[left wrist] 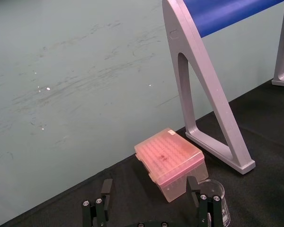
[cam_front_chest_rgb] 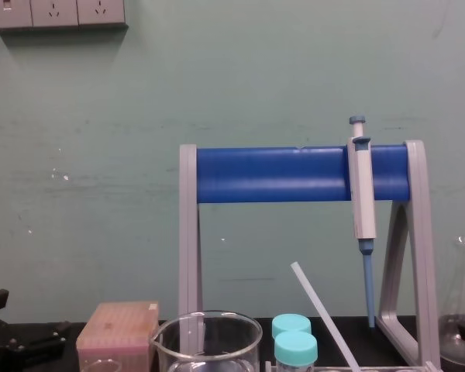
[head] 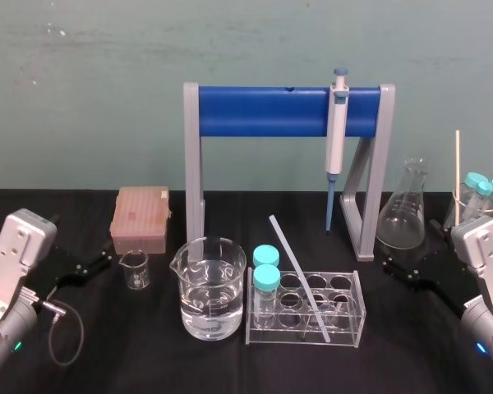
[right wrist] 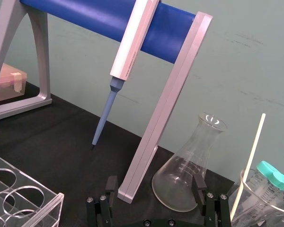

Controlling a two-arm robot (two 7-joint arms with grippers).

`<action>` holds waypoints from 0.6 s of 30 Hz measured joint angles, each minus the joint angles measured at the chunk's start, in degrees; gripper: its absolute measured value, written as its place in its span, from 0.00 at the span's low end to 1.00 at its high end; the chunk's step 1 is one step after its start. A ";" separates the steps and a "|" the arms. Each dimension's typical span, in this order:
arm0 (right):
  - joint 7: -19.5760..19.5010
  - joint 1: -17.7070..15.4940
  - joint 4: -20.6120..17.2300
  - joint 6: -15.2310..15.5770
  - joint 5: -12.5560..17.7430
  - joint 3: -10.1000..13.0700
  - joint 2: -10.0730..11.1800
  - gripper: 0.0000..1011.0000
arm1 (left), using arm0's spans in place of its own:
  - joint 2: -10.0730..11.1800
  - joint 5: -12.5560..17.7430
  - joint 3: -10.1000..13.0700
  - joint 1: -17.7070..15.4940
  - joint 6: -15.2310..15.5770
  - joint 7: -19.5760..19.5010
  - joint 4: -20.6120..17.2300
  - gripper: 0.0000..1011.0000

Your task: Pick up the stirring rod with one hand, then place it down.

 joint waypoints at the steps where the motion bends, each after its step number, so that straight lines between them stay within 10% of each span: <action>1: 0.00 0.00 0.00 0.00 0.00 0.00 0.00 0.99 | 0.00 0.00 0.00 0.00 0.00 0.00 0.00 0.99; 18: 0.00 0.00 0.00 0.00 0.00 0.00 0.00 0.99 | 0.00 0.00 0.00 0.00 0.00 0.00 0.00 0.99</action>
